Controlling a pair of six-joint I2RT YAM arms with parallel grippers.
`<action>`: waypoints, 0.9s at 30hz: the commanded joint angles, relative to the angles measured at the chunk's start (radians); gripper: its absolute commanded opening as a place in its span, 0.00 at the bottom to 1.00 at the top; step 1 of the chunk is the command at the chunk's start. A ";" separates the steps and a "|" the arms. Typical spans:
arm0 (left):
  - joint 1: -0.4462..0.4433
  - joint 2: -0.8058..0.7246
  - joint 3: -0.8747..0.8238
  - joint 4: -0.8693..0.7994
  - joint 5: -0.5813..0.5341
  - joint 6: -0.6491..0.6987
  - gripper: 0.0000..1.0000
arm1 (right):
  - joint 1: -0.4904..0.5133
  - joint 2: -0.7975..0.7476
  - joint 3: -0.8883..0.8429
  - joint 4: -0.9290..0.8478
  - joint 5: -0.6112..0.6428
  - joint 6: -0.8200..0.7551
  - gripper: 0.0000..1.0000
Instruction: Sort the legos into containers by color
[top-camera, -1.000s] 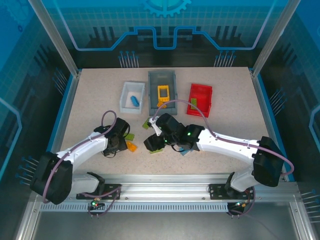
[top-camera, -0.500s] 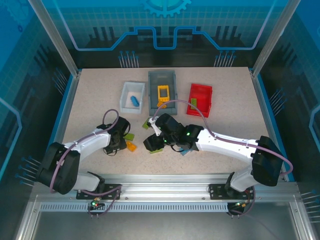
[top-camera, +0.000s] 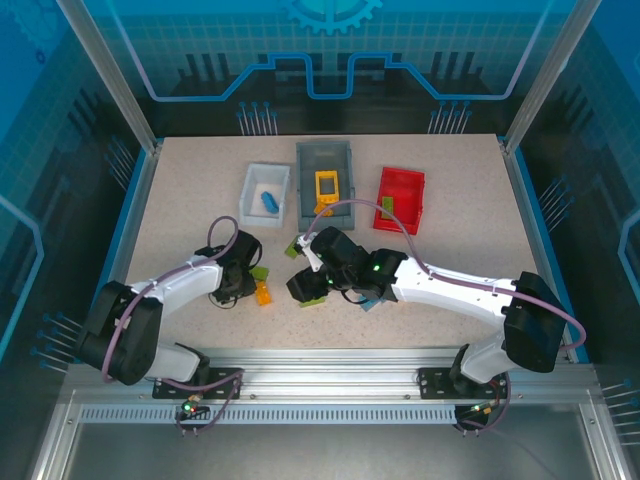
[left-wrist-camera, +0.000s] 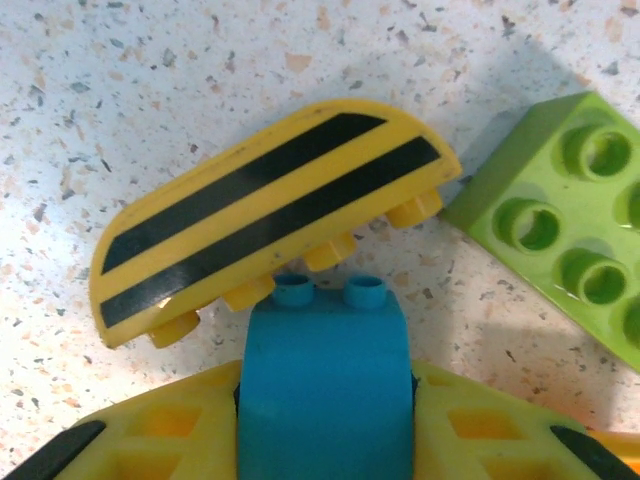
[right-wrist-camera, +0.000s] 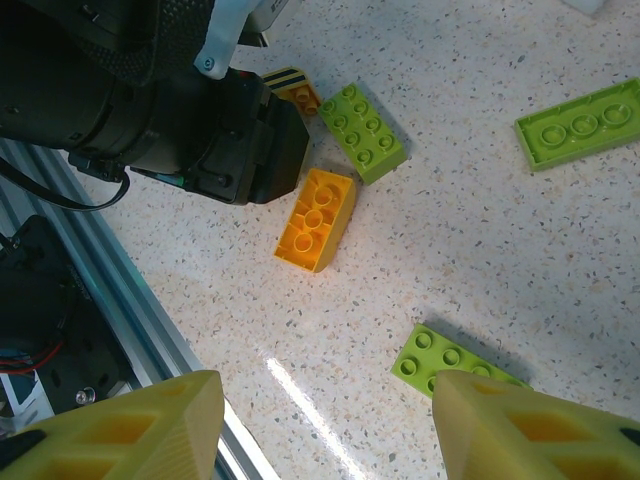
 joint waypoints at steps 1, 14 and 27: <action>-0.006 -0.041 0.023 -0.035 0.014 -0.014 0.35 | 0.006 0.010 0.012 0.021 -0.013 0.009 0.58; -0.013 -0.144 0.342 -0.177 0.017 0.057 0.35 | -0.003 -0.156 -0.069 0.132 0.195 0.058 0.57; 0.122 0.528 0.904 -0.079 0.000 0.264 0.36 | -0.086 -0.187 -0.078 0.115 0.193 0.128 0.57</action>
